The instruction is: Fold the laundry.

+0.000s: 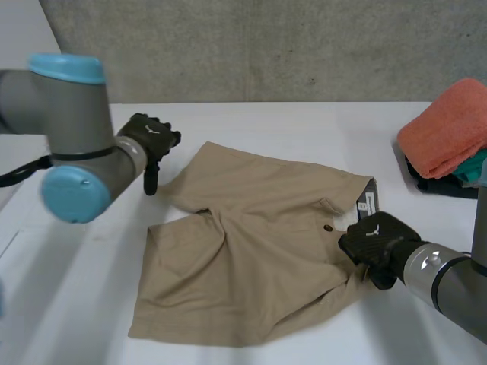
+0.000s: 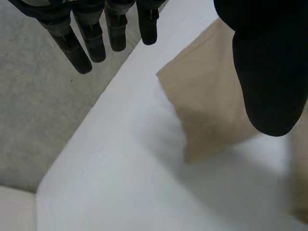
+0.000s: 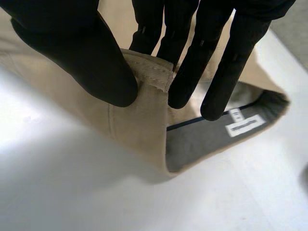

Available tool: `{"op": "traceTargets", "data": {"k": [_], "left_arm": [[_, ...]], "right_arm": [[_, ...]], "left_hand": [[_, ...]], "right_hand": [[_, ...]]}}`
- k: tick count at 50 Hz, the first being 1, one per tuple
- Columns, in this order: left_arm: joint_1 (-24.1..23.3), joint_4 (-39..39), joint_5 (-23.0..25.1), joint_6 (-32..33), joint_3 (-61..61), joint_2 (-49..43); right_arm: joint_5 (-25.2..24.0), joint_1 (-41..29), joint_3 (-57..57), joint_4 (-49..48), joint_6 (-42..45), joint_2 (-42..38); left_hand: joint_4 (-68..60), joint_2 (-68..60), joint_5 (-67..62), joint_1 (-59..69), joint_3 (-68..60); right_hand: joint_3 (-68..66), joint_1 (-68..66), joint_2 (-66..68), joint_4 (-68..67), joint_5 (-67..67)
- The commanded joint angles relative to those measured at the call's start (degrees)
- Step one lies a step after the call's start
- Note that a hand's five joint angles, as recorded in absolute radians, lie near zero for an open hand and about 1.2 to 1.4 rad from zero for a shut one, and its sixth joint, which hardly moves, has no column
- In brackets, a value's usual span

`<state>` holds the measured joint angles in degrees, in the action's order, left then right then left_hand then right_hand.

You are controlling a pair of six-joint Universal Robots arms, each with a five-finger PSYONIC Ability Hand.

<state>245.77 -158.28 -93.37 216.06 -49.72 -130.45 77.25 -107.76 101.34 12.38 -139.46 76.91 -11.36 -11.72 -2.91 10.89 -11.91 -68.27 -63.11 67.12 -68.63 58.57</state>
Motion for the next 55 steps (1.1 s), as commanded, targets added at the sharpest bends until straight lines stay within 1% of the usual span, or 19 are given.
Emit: {"op": "traceTargets", "data": {"k": [1,4,8,12,16,20,23,24,27,31,32,35,36,39,43,44,48,51,55], "left_arm": [[0.1,3.9,5.6,-8.9,-23.6,17.8],[-0.1,3.3,11.3,-9.9,-36.8,24.7],[-1.2,1.6,14.3,-9.5,-47.2,29.4],[-3.1,-1.8,13.8,-9.5,-52.2,29.9],[-4.2,-5.6,11.0,-9.8,-52.9,27.8],[-4.1,-7.7,8.3,-9.2,-51.5,23.9],[-4.5,-7.2,7.8,-8.5,-50.7,21.8],[-4.9,-7.0,7.9,-8.0,-50.5,21.2],[-5.4,-6.6,7.7,-7.4,-50.3,21.0],[-6.8,-3.4,7.1,-6.9,-51.7,24.4],[-7.8,-0.9,6.9,-6.2,-52.8,26.3],[-9.3,3.5,7.1,-4.4,-54.2,28.6],[-9.8,5.9,7.0,-3.1,-54.3,28.8],[-9.6,8.1,6.7,-1.8,-53.4,28.1],[-7.4,5.4,5.1,-0.5,-48.7,25.5],[-6.7,4.3,4.0,-0.2,-45.7,24.5],[-6.4,2.3,2.1,0.1,-36.8,22.2],[-6.3,0.4,1.9,-0.2,-30.5,20.2],[-6.1,-4.7,1.7,0.1,-19.1,14.4]], "right_arm": [[0.9,2.0,-0.5,-4.1,-6.9,1.4],[1.4,3.1,-0.8,-5.3,-9.9,1.6],[2.8,3.4,-1.0,-5.5,-12.0,1.6],[3.3,3.4,-0.6,-5.7,-12.2,1.8],[3.3,3.4,-0.6,-5.7,-12.3,2.1],[3.3,3.6,-0.5,-5.4,-12.1,2.6],[3.3,3.7,-0.4,-5.3,-11.9,3.1],[3.3,3.8,-0.3,-5.1,-11.8,3.2],[2.8,4.0,-0.2,-3.5,-10.4,4.3],[0.6,4.7,0.3,4.1,-0.9,6.4],[-0.7,6.1,1.0,9.7,5.6,7.3],[-2.6,8.3,2.4,18.9,16.1,7.8],[-3.8,9.3,2.9,24.1,22.5,7.8],[-4.7,9.8,2.9,27.2,27.7,7.0],[-4.3,8.0,-0.5,22.5,20.8,2.6],[-3.7,7.5,-2.1,20.5,17.3,0.8],[-2.4,6.1,-5.6,15.2,9.7,-1.3],[-1.1,5.4,-7.6,11.0,6.0,-1.9],[2.1,4.9,-11.6,1.3,-0.3,-3.4]], "left_hand": [[-7.3,-6.9,-5.7,7.7,-6.7],[-19.5,-19.1,-18.0,20.0,-19.0],[-21.2,-20.9,-19.7,21.7,-20.7],[-19.5,-19.2,-18.0,20.0,-19.0],[-14.8,-14.5,-13.3,15.3,-14.3],[-18.3,-18.0,-16.8,18.8,-17.8],[-42.3,-42.0,-40.8,42.8,-41.8],[-68.4,-68.0,-66.8,68.9,-67.8],[-68.6,-68.3,-67.1,69.1,-68.1],[-68.6,-68.3,-67.1,69.1,-68.1],[-68.6,-68.3,-67.1,69.1,-68.1],[-68.6,-68.3,-67.1,69.1,-68.1],[-68.6,-68.3,-67.1,69.1,-68.1],[-68.6,-68.3,-67.1,69.1,-68.1],[-68.6,-68.3,-67.1,69.1,-68.1],[-68.6,-68.3,-67.1,69.1,-68.1],[-68.6,-68.3,-67.1,69.1,-68.1],[-68.6,-68.3,-67.1,69.1,-68.1],[-68.6,-68.3,-67.1,69.1,-68.1]], "right_hand": [[-11.7,-16.9,12.9,-11.4,11.4],[-11.7,-16.9,12.9,-11.4,11.4],[-11.7,-16.9,12.9,-11.4,11.4],[-11.7,-16.9,12.9,-11.4,11.4],[-11.7,-16.9,12.9,-11.4,11.4],[-11.7,-16.9,12.9,-11.4,11.4],[-11.7,-16.9,12.9,-11.4,11.4],[-11.7,-16.9,12.9,-11.4,11.4],[-11.7,-16.9,12.9,-11.4,11.4],[-11.7,-16.9,12.9,-11.4,11.4],[-11.7,-16.9,12.9,-11.4,11.4],[-11.7,-16.9,12.9,-11.4,11.4],[-11.7,-16.9,12.9,-11.4,11.4],[-11.7,-16.9,12.9,-11.4,11.4],[-11.7,-16.9,12.9,-11.4,11.4],[-11.7,-16.9,12.9,-11.4,11.4],[-11.7,-16.9,12.9,-11.4,11.4],[-11.7,-16.9,12.9,-11.4,11.4],[-11.7,-16.9,12.9,-11.4,11.4]]}}
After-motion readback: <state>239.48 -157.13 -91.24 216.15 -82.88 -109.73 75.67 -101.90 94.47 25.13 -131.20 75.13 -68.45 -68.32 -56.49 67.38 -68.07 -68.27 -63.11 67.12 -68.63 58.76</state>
